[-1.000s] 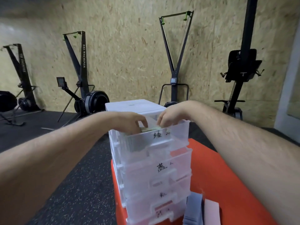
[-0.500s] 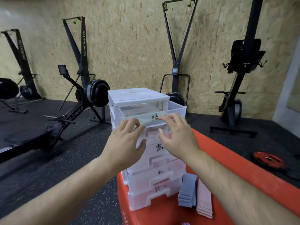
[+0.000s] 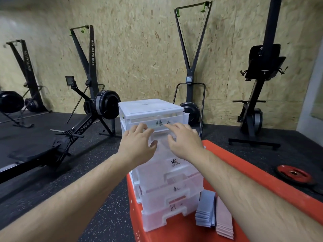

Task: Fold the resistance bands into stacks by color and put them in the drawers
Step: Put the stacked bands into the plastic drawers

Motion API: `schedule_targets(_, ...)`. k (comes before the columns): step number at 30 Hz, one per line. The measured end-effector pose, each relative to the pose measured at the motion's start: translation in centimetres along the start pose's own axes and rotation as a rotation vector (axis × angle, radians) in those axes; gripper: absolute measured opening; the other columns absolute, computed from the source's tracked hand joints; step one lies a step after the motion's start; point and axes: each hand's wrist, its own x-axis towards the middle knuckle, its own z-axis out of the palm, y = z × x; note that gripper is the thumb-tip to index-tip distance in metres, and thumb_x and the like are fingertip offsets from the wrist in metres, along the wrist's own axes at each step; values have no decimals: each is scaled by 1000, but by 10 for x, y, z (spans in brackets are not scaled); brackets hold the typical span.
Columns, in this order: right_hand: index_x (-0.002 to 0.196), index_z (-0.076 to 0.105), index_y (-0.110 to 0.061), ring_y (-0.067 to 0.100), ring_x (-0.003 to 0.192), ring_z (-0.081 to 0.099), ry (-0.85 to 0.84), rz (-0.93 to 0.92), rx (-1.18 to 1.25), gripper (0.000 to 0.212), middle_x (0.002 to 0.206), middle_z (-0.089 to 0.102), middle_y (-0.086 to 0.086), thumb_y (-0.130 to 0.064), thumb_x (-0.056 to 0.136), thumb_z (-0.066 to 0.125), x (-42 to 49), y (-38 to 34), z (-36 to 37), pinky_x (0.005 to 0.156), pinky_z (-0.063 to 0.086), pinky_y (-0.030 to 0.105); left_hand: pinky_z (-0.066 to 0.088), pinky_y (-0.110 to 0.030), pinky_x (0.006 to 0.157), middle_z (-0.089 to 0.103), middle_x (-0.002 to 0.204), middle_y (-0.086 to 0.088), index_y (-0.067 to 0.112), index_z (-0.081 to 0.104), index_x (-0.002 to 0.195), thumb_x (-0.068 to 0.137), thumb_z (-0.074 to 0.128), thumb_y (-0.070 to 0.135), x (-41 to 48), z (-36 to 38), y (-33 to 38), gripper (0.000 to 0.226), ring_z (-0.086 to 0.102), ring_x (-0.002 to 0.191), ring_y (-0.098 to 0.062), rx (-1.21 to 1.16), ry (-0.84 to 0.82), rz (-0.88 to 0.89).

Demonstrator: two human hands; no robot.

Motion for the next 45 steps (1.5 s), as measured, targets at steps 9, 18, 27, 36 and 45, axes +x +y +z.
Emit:
schedule_targets(9, 135, 56, -33, 14, 127, 41, 82, -39, 1, 40, 127, 55, -15, -33, 97, 47, -116, 34, -11, 103, 34, 37, 39, -36, 94, 54, 125, 10, 29, 56, 128, 88, 52, 43, -58, 23, 70, 43, 50, 118, -19, -129, 101, 243)
schedule_targets(18, 113, 68, -30, 16, 112, 53, 90, 118, 4, 29, 112, 62, -13, -29, 90, 51, -195, 110, 39, 89, 39, 34, 44, -36, 85, 59, 119, 9, 27, 59, 124, 80, 49, 43, -110, 114, 143, 48, 56, 107, -20, -285, -108, 239)
schedule_targets(27, 131, 58, -29, 27, 123, 49, -259, 371, -75, 38, 129, 59, -1, -30, 94, 50, -171, 179, 105, 99, 37, 36, 47, -39, 96, 58, 128, 1, 17, 59, 125, 82, 49, 37, -109, 200, 157, 48, 56, 119, -24, -299, -371, 229)
schedule_targets(36, 146, 45, -20, 27, 134, 48, -735, 546, -20, 65, 146, 52, 3, -36, 84, 56, -91, 206, 151, 111, 34, 38, 43, -38, 99, 53, 127, -1, 16, 50, 130, 95, 46, 36, -100, 225, 157, 40, 51, 119, -22, -340, -414, 264)
schedule_targets(45, 81, 65, -20, 18, 71, 55, -771, 399, 83, 17, 74, 60, -5, -32, 73, 74, -96, 194, 133, 61, 44, 30, 43, -36, 99, 49, 128, -4, 14, 47, 132, 96, 46, 32, -106, 210, 143, 40, 47, 121, -23, -338, -445, 277)
